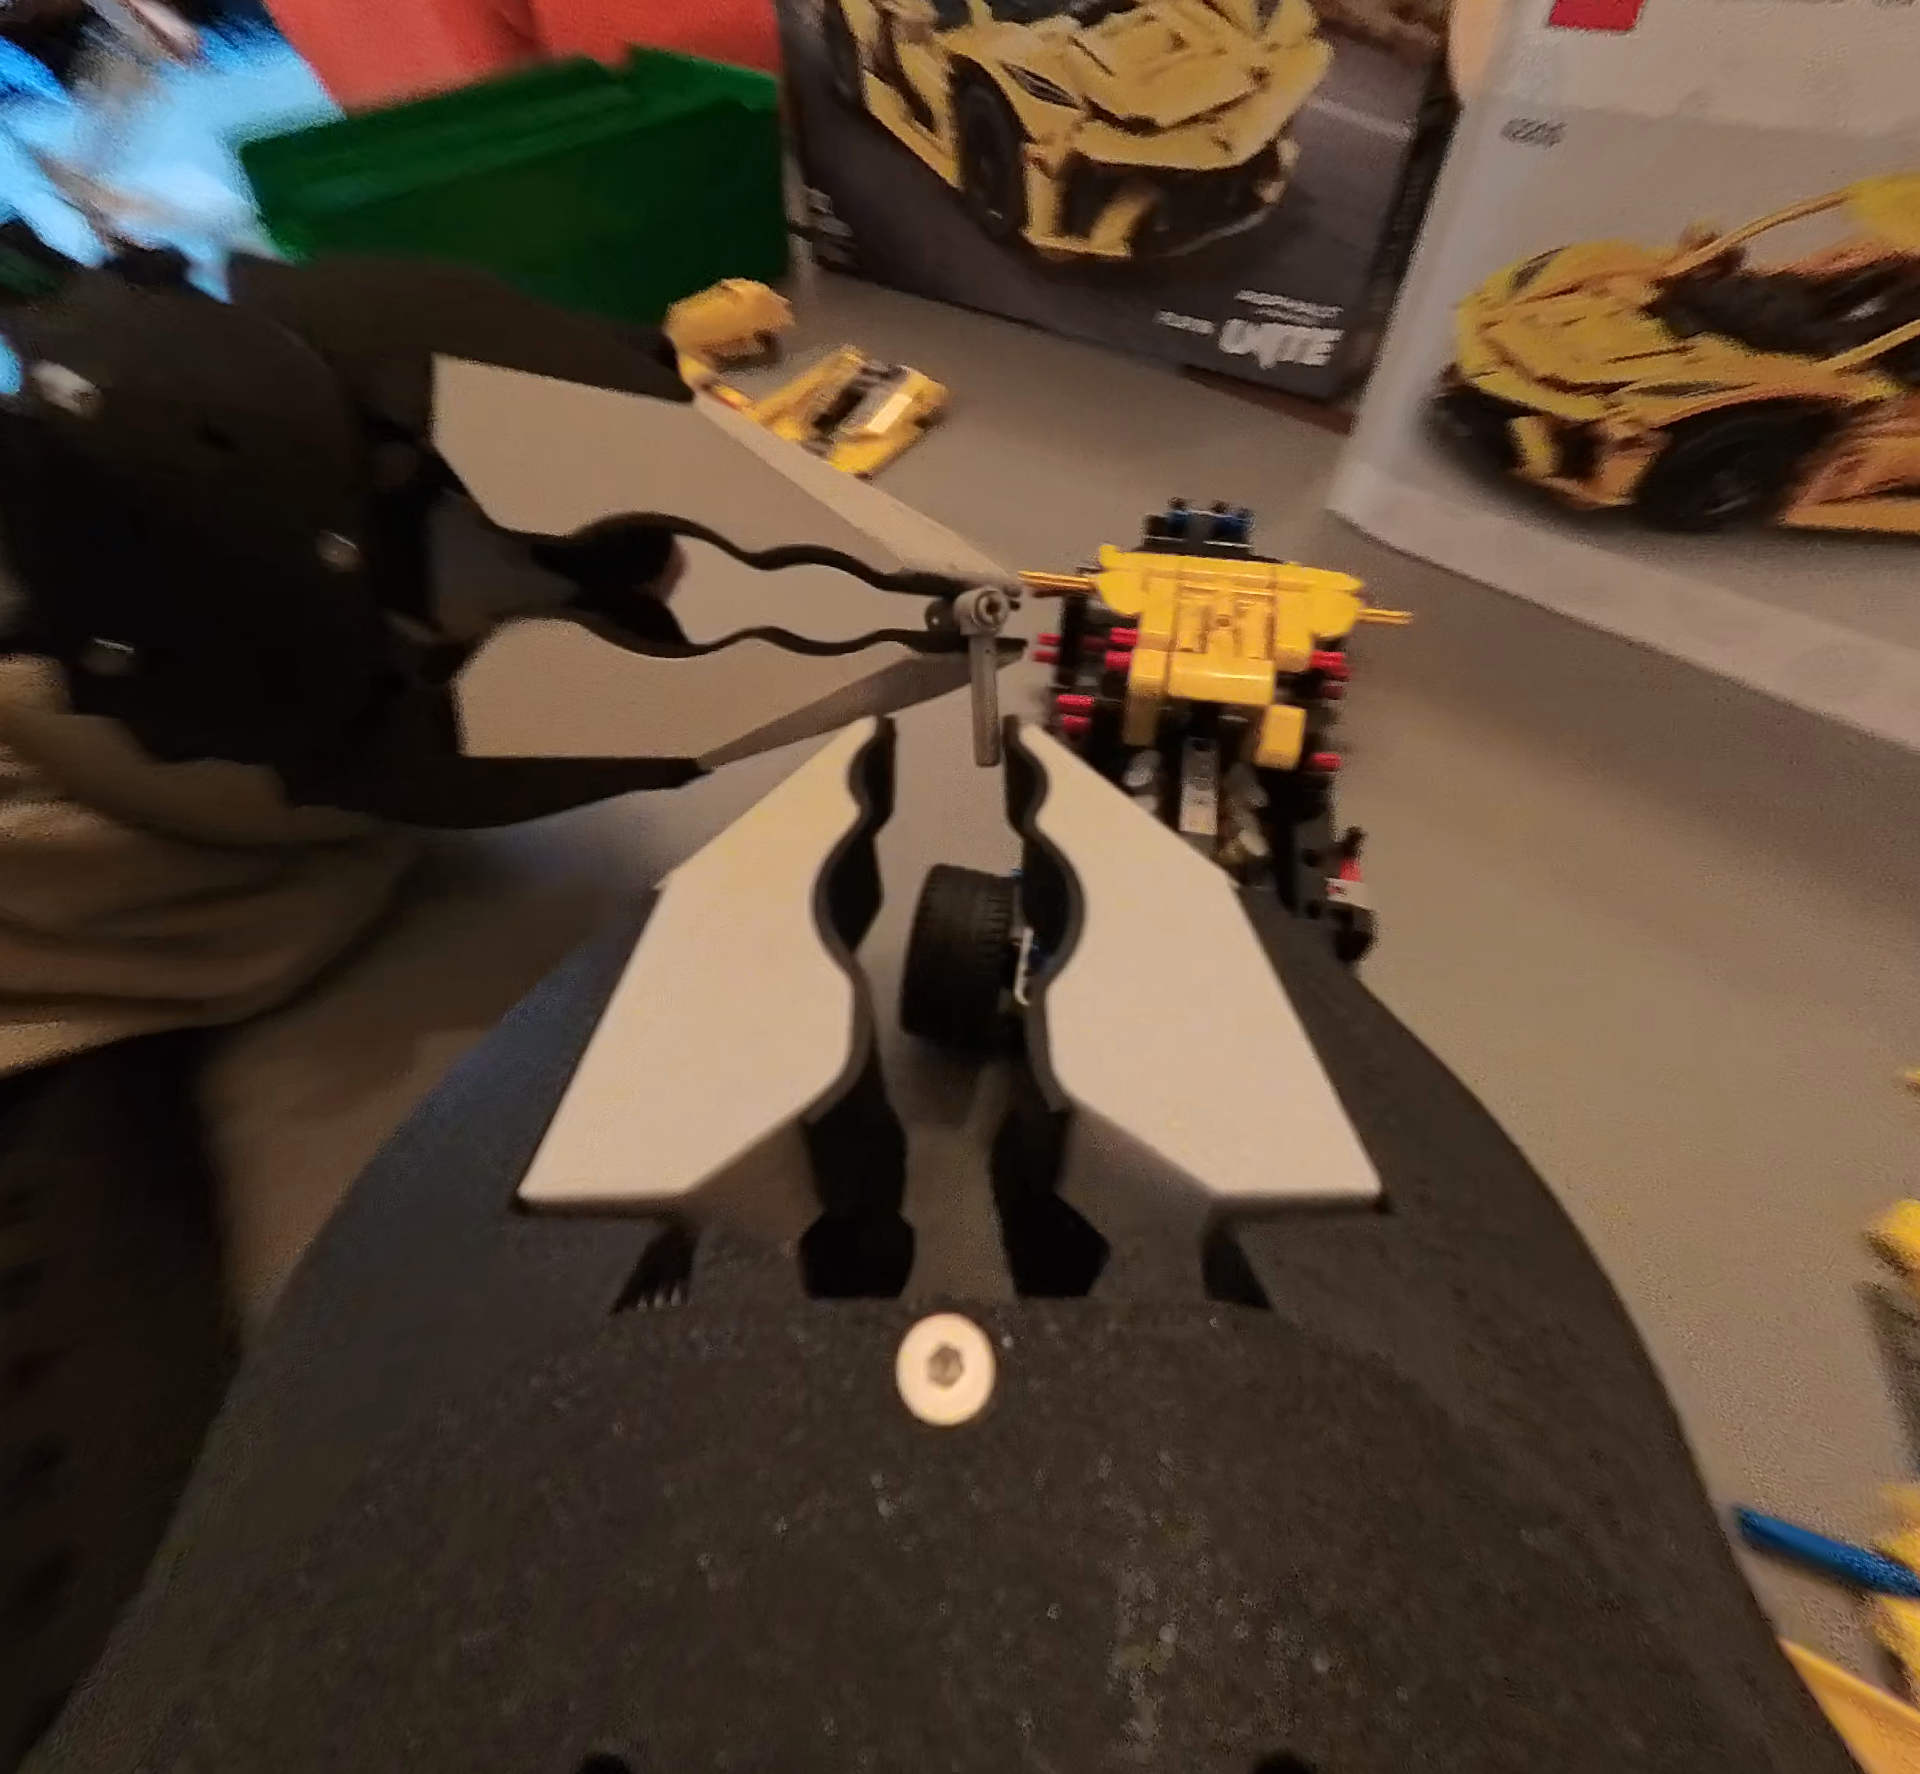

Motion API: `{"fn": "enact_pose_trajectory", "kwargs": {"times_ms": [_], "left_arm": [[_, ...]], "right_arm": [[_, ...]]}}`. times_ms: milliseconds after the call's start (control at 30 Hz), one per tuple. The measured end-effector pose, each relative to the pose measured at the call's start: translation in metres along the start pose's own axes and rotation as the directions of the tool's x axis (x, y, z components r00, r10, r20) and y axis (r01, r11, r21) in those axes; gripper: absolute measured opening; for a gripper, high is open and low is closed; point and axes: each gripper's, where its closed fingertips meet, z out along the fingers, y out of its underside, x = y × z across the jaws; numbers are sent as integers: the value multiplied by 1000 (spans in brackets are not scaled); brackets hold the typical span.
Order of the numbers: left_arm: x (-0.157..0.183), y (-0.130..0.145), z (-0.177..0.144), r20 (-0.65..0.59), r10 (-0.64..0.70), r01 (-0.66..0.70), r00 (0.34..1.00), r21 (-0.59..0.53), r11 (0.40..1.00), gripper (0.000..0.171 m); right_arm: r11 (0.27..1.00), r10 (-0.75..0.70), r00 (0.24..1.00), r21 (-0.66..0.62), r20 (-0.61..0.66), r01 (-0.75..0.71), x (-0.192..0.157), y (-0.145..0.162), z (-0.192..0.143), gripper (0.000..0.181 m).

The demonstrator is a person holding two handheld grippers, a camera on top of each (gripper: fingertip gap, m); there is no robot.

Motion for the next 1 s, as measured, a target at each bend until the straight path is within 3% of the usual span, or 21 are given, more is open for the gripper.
{"fn": "enact_pose_trajectory", "kwargs": {"times_ms": [67, 167, 500, 633, 667, 733, 800, 833, 867, 933, 1000], "left_arm": [[0, -2, -2, 1, 30, -30, 1000, 21, 999, 5], [1, -13, -5, 20, 88, -90, 996, 91, 992, 6], [15, -22, -6, -20, 128, -125, 992, 117, 985, 5], [15, -26, -10, -63, 63, -52, 996, 154, 987, 5], [11, -18, -9, -64, 52, -45, 997, 116, 992, 5], [-10, 18, -10, -16, 83, -83, 996, -5, 997, 4], [-33, 21, -15, 11, -99, 99, 995, 36, 994, 4], [-39, 17, -16, 18, -161, 160, 987, 59, 985, 5], [-40, 15, -15, 25, -183, 181, 983, 68, 981, 5], [-27, 14, -9, 2, -154, 154, 988, 43, 987, 5], [-12, 10, -4, -39, -130, 131, 991, 27, 991, 5]], "right_arm": [[993, 98, 986, 46, 136, -105, -5, -8, -10, 31], [976, 183, 956, 77, 229, -205, 0, -15, -20, 29], [988, 113, 968, 74, 224, -133, -5, -16, -17, 7], [988, 117, 955, 70, 272, -141, -6, -18, -24, 5], [981, 145, 950, 83, 278, -175, -1, -20, -29, 6], [920, 252, 927, 227, 279, -319, 38, -44, -68, 5], [910, 287, 943, 261, 168, -323, 86, -42, -106, 5], [924, 308, 944, 198, 119, -327, 102, -30, -115, 5], [943, 322, 946, 72, 46, -325, 117, -7, -118, 6], [966, 212, 947, -95, -241, -241, 164, 33, -130, 6], [948, 138, 938, -233, -318, -218, 179, 56, -140, 5]]}}
